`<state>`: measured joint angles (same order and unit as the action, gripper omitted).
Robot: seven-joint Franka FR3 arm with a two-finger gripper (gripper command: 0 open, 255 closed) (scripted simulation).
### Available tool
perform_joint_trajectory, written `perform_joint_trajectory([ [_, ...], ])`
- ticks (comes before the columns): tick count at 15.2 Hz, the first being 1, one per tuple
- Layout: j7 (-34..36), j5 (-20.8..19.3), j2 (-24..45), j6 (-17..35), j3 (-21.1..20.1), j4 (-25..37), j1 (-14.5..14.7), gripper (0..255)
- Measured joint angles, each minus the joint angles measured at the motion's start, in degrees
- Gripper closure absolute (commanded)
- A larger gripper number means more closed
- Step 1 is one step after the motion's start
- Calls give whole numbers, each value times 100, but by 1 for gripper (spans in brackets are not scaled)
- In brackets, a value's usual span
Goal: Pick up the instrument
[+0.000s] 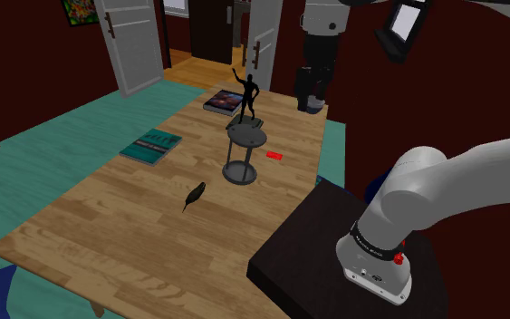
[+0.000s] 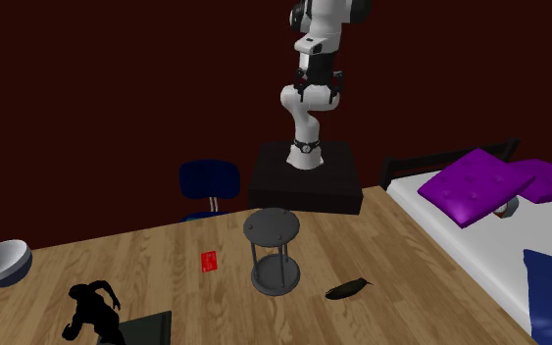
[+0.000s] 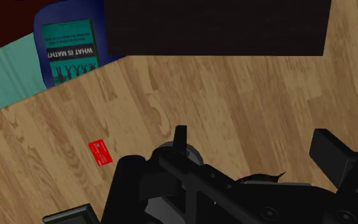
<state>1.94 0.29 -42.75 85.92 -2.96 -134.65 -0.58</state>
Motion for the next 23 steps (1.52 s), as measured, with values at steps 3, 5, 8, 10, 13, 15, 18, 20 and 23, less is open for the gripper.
perform_joint_trajectory([
  [3, -87, -86, -40, 353, -15, -282, 21, 0],
  [5, -220, -230, 48, 865, -21, -521, 35, 0],
  [8, -425, -480, 98, 1754, -11, -1043, 43, 0],
  [10, -539, -655, 179, 2350, -5, -1346, 35, 0],
  [13, -667, -962, 507, 3392, 9, -1723, -23, 0],
  [15, -688, -1176, 754, 4040, -22, -1891, -67, 0],
  [18, -706, -1597, 1254, 5037, -46, -2041, -234, 0],
  [20, -588, -1951, 1699, 5730, -136, -2061, -392, 0],
  [23, -313, -2720, 2430, 6742, -288, -1976, -807, 0],
])
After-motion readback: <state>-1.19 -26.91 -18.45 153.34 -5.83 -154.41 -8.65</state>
